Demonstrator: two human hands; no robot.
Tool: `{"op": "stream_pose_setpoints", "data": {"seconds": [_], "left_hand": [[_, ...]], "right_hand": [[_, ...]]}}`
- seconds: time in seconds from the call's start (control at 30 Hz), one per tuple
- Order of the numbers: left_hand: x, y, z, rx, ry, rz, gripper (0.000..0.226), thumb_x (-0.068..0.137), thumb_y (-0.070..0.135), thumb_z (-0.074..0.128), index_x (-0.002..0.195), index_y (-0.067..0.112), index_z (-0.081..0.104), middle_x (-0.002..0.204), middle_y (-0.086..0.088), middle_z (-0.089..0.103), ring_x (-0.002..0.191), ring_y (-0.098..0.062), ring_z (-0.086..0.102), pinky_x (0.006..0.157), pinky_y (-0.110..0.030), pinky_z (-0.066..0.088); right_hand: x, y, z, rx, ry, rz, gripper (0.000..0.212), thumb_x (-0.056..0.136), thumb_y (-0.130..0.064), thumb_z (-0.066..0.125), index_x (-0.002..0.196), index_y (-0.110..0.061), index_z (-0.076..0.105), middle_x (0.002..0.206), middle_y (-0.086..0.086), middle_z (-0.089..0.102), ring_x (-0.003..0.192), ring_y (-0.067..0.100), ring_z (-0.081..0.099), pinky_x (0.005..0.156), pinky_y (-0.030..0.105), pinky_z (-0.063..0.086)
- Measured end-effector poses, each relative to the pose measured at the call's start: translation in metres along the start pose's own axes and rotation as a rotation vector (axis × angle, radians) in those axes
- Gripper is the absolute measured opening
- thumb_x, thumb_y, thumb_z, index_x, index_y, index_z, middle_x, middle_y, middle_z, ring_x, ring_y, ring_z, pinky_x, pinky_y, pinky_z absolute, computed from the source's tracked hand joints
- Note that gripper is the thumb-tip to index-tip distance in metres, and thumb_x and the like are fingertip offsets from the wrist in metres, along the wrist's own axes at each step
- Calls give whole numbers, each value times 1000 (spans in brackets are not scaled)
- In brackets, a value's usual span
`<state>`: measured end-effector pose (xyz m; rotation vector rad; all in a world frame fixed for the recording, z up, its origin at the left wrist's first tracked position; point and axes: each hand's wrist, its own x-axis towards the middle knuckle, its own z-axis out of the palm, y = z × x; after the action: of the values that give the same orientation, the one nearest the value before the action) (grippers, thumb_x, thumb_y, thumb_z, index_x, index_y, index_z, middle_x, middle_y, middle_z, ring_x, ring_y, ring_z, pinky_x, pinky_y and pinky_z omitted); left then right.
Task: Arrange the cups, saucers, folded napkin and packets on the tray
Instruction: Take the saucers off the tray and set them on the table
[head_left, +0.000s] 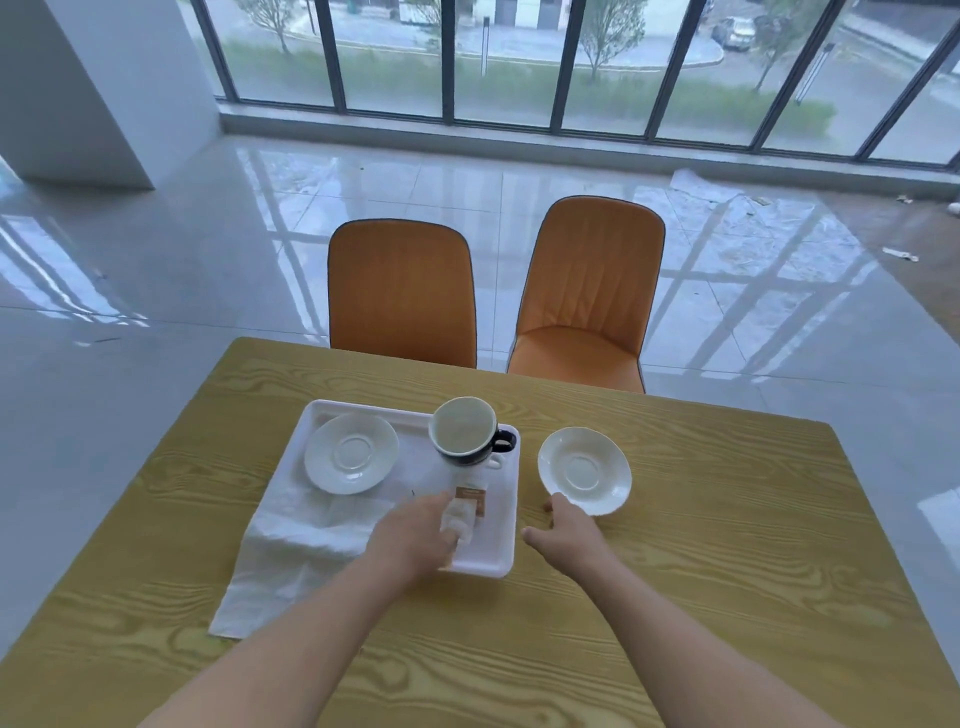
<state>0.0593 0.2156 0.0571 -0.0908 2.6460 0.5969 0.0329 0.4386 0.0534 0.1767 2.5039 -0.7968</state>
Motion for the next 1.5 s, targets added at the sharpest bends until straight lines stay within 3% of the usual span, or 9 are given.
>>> {"op": "stream_pose_setpoints", "data": {"seconds": [0.17,0.33,0.47,0.6,0.73,0.93,1.03,1.4,1.5], "left_hand": [[-6,-50,-21,25,20,-6,59,95,43,53,150,26,36,151,3,46,137,-20,45,110,-37,39],[-10,-96,-42,-7,45,-27,54,93,41,56,143,25,43,137,-1,56,127,-21,53,100,-38,48],[-9,-129,-56,-28,42,-53,52,93,39,56,141,22,44,131,-5,59,123,-23,54,97,-37,47],[-6,-155,-67,-49,41,-77,53,92,40,56,141,22,44,128,-6,61,122,-23,53,95,-38,48],[0,-178,-76,-48,32,-77,55,94,41,55,145,26,41,136,-2,57,129,-21,50,98,-36,46],[14,-205,-87,-49,22,-71,59,96,43,53,149,24,38,148,0,47,138,-19,42,108,-37,41],[24,-212,-91,-82,26,-77,57,95,41,55,147,24,41,144,-1,52,134,-20,46,106,-37,42],[64,-217,-89,-131,-3,-133,53,94,40,56,142,21,44,134,-4,58,124,-25,53,95,-38,47],[71,-215,-86,-171,-4,-152,41,94,32,56,131,15,50,120,-7,63,111,-28,58,88,-39,49]], "right_hand": [[1,-47,27,-58,-55,-29,61,83,-40,64,135,-14,46,125,6,55,108,21,57,79,33,47],[3,-89,55,-49,-57,-39,37,79,-34,64,110,-18,53,109,1,62,95,21,60,81,38,52],[6,-117,78,-28,-52,-31,50,79,-36,68,123,-15,53,112,2,57,100,21,57,79,33,46],[11,-141,99,-59,-60,-25,48,79,-38,67,119,-17,51,107,2,62,97,22,60,87,40,53],[20,-161,115,-76,-47,-55,52,83,-40,66,126,-18,47,122,6,57,109,26,58,90,40,51],[40,-180,129,-40,-53,-30,55,85,-39,66,130,-17,43,125,11,54,105,26,56,77,34,43],[50,-185,134,-32,-46,-18,53,86,-38,65,129,-17,43,120,10,55,97,23,55,73,32,42],[79,-190,148,109,24,91,66,87,-26,63,143,-13,31,127,14,50,110,30,56,82,36,47],[83,-190,149,126,19,99,64,87,-27,63,141,-13,32,122,13,53,106,28,57,79,35,45]]}}
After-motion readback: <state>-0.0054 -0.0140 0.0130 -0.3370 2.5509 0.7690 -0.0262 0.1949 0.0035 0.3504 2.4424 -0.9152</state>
